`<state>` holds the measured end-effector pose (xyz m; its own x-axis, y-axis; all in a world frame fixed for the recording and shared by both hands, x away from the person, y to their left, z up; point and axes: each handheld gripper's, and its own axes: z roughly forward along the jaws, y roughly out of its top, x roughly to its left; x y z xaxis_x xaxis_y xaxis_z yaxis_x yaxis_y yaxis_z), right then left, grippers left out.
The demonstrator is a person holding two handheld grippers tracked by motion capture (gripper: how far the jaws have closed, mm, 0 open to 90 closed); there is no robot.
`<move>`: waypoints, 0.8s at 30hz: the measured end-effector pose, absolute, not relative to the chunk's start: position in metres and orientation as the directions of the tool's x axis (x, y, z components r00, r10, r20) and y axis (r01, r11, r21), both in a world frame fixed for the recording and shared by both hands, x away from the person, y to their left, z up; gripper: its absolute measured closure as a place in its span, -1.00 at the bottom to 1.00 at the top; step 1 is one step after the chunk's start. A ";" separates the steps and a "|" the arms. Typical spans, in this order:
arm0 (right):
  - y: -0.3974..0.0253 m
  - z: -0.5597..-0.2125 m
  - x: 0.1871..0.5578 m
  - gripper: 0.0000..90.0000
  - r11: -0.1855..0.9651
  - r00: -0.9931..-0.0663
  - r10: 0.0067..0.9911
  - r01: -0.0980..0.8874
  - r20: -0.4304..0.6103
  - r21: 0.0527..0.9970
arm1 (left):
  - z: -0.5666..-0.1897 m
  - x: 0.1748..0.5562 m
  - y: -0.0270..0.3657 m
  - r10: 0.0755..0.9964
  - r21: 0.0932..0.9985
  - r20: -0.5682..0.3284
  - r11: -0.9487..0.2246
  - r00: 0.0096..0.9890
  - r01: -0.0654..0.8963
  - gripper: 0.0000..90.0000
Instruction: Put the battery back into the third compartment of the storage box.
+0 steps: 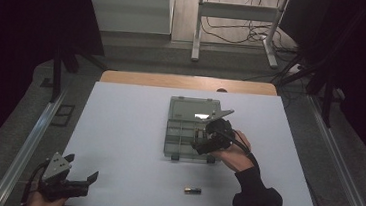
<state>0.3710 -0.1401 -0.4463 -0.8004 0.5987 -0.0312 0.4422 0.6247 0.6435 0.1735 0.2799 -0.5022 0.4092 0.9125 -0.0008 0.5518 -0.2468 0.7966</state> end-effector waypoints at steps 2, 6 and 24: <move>-0.140 -0.445 0.366 -0.95 0.626 -0.808 0.588 0.428 -0.034 0.652 | -0.502 0.173 0.280 0.912 0.797 0.000 -0.248 0.410 0.551 -0.95; -0.142 -0.442 0.358 -0.99 0.624 -0.816 0.577 0.410 -0.038 0.665 | -0.502 0.173 0.280 0.912 0.797 0.001 -0.249 0.411 0.550 -0.95; -0.151 -0.444 0.332 -1.00 0.638 -0.830 0.557 0.406 -0.028 0.654 | -0.502 0.173 0.281 0.912 0.800 -0.003 -0.244 0.411 0.548 -0.95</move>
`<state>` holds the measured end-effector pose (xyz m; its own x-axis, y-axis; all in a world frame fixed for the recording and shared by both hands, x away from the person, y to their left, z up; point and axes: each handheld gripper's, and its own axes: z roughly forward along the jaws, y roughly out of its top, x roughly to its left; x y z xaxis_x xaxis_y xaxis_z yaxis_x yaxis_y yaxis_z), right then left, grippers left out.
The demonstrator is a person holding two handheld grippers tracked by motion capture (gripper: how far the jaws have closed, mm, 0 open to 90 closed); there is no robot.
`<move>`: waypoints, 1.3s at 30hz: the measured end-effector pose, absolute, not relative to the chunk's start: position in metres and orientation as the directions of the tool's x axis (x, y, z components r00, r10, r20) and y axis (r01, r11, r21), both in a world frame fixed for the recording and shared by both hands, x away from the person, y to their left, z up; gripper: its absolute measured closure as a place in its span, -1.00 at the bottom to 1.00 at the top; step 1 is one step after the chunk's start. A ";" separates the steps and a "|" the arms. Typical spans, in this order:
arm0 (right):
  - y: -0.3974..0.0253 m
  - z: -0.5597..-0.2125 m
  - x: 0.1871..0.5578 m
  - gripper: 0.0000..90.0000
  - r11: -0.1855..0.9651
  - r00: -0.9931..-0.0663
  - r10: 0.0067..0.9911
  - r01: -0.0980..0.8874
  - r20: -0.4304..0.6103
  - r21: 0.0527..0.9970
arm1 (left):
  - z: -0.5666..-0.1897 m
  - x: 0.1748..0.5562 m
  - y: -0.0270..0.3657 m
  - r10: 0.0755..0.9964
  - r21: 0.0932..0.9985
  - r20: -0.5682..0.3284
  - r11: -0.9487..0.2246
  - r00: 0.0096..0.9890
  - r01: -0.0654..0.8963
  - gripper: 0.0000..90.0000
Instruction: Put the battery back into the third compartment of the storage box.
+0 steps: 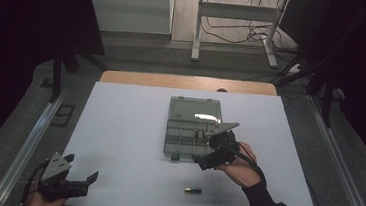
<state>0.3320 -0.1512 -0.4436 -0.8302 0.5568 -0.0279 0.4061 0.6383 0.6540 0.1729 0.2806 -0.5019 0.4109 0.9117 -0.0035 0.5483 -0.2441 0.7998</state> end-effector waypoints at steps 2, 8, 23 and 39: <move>-0.151 -0.444 0.329 -1.00 0.641 -0.833 0.553 0.405 -0.027 0.652 | -0.502 0.173 0.281 0.912 0.800 -0.003 -0.244 0.411 0.548 -0.95; -0.152 -0.444 0.319 -0.98 0.646 -0.840 0.543 0.411 -0.008 0.643 | -0.502 0.173 0.280 0.911 0.800 -0.004 -0.244 0.412 0.548 -0.95; -0.148 -0.451 0.297 -0.97 0.694 -0.858 0.513 0.407 -0.011 0.594 | -0.502 0.173 0.280 0.911 0.800 -0.002 -0.245 0.412 0.547 -0.95; -0.144 -0.472 0.273 -0.30 0.751 -0.884 0.465 0.422 0.046 0.507 | -0.502 0.173 0.280 0.910 0.800 0.001 -0.249 0.414 0.546 -0.95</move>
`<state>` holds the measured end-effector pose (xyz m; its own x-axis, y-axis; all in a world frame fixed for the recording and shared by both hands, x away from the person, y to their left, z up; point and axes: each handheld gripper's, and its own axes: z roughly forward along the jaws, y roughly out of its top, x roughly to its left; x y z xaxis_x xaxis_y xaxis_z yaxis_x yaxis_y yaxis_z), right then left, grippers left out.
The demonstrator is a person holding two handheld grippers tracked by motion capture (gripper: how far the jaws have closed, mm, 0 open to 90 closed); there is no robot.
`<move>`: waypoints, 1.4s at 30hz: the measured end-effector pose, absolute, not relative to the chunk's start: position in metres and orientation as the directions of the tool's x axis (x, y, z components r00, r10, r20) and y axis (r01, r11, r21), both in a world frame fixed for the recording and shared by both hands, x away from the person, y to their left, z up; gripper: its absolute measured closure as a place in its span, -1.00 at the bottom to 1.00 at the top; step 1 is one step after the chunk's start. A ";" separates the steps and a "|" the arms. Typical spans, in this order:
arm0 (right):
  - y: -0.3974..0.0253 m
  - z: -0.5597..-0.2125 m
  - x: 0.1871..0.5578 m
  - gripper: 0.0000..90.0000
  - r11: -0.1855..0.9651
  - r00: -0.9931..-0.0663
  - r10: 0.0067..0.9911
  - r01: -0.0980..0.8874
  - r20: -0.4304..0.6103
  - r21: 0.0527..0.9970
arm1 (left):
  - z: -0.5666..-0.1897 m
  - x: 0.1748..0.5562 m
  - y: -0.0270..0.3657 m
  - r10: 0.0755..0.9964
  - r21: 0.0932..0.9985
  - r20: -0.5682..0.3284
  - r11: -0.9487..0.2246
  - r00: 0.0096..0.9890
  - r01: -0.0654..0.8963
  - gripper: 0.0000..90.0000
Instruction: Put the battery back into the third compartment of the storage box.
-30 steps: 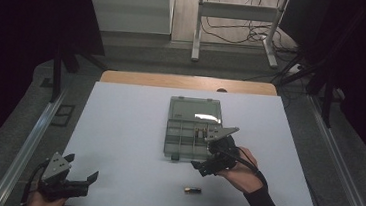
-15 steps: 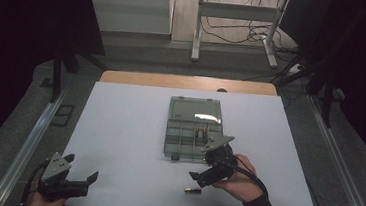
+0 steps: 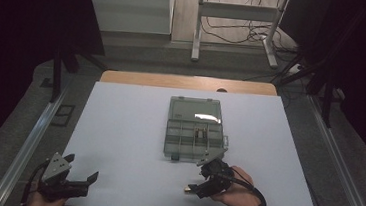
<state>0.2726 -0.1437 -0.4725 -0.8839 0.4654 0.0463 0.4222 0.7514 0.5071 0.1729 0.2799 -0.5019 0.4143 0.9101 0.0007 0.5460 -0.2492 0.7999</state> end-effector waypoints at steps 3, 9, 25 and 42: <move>-0.140 -0.476 0.268 -0.11 0.776 -0.900 0.434 0.398 0.043 0.490 | -0.502 0.173 0.280 0.910 0.800 0.002 -0.251 0.415 0.546 -0.95; -0.134 -0.488 0.267 0.24 0.828 -0.929 0.369 0.347 0.037 0.441 | -0.502 0.173 0.280 0.910 0.799 0.002 -0.251 0.415 0.546 -0.95; -0.128 -0.497 0.260 0.71 0.877 -0.954 0.296 0.251 -0.048 0.410 | -0.502 0.173 0.280 0.909 0.800 0.002 -0.252 0.417 0.545 -0.95; -0.135 -0.478 0.267 0.71 0.816 -0.928 0.369 0.302 -0.043 0.493 | -0.502 0.173 0.281 0.908 0.801 -0.004 -0.247 0.418 0.545 -0.95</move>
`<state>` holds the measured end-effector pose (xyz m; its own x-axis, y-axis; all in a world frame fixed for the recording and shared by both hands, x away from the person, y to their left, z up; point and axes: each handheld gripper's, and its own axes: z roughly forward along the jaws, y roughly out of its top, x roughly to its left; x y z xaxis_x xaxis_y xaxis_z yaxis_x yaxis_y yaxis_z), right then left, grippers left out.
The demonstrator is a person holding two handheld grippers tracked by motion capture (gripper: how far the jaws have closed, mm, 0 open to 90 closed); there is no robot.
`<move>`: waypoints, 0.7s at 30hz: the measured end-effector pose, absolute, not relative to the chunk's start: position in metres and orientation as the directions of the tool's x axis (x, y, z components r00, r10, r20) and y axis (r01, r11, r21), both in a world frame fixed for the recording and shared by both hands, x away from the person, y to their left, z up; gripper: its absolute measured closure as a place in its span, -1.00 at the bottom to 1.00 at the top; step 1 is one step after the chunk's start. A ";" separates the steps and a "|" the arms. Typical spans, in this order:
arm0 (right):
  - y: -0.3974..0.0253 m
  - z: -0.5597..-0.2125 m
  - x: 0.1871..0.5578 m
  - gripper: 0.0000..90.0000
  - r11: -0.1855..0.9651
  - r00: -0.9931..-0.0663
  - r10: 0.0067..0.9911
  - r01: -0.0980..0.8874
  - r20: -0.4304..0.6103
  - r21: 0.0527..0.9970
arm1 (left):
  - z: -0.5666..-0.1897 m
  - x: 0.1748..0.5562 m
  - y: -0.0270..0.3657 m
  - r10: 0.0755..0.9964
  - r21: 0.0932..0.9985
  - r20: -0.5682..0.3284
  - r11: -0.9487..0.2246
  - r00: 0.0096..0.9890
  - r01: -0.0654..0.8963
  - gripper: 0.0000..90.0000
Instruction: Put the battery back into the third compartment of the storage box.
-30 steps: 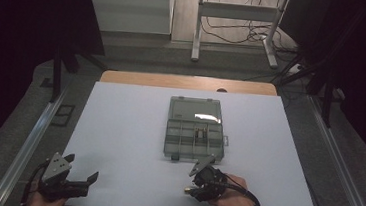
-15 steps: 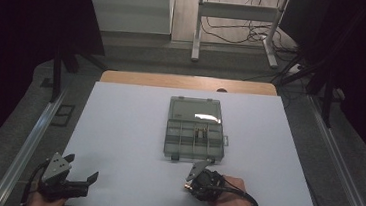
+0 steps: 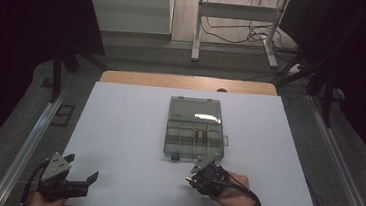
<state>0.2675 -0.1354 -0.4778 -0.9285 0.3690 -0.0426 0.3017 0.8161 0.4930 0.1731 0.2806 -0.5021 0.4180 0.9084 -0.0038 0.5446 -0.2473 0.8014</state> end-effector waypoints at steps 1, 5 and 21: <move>-0.136 -0.477 0.268 0.71 0.813 -0.927 0.372 0.303 -0.044 0.498 | -0.502 0.173 0.281 0.908 0.801 -0.004 -0.247 0.418 0.545 -0.95; -0.139 -0.473 0.269 0.71 0.798 -0.920 0.389 0.310 -0.050 0.516 | -0.502 0.173 0.281 0.908 0.801 -0.005 -0.246 0.418 0.545 -0.95; -0.143 -0.461 0.277 0.71 0.751 -0.892 0.448 0.341 -0.057 0.566 | -0.502 0.173 0.281 0.909 0.801 -0.007 -0.245 0.418 0.547 -0.95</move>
<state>0.2775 -0.1425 -0.4610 -0.8920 0.4483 -0.0573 0.3409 0.7506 0.5660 0.1732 0.2814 -0.5022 0.4175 0.9086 -0.0072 0.5467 -0.2449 0.8007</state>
